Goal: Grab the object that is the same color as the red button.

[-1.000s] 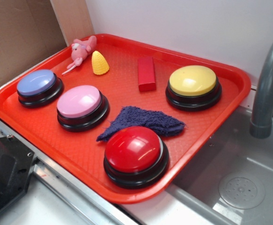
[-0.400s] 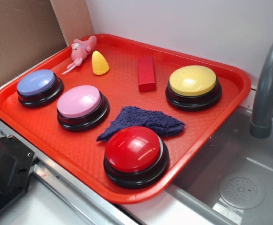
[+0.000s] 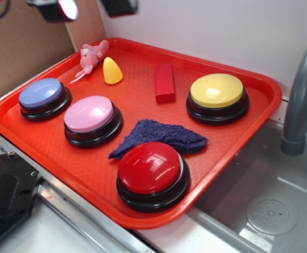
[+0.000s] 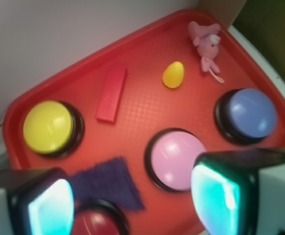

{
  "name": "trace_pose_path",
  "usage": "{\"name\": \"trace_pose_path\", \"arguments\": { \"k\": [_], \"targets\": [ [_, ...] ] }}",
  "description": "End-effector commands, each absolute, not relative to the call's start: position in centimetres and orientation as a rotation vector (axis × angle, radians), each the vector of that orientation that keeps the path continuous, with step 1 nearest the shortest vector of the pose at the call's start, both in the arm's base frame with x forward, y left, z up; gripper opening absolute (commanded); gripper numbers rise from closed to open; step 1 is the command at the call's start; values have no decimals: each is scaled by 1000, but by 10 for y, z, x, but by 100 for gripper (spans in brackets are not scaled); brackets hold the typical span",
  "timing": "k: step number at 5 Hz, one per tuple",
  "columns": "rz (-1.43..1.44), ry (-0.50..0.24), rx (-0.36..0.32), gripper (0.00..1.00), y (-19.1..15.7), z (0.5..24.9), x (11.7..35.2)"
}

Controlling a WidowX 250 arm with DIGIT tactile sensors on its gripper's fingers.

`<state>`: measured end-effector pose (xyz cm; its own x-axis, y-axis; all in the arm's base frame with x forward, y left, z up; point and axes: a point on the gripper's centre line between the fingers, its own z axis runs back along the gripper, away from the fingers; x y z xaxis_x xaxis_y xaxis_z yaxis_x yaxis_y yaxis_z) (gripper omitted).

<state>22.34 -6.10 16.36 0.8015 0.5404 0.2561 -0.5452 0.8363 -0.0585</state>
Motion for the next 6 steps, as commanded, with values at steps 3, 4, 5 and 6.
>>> {"name": "trace_pose_path", "arguments": {
  "k": [3,4,5,6],
  "targets": [
    [880,-235,106,100,-31,97,295],
    [922,-228,114,100,-13,83,305],
    [897,-229,109,100,-10,67,321],
    [877,-207,74,100,-16,47,330]
  ]
}}
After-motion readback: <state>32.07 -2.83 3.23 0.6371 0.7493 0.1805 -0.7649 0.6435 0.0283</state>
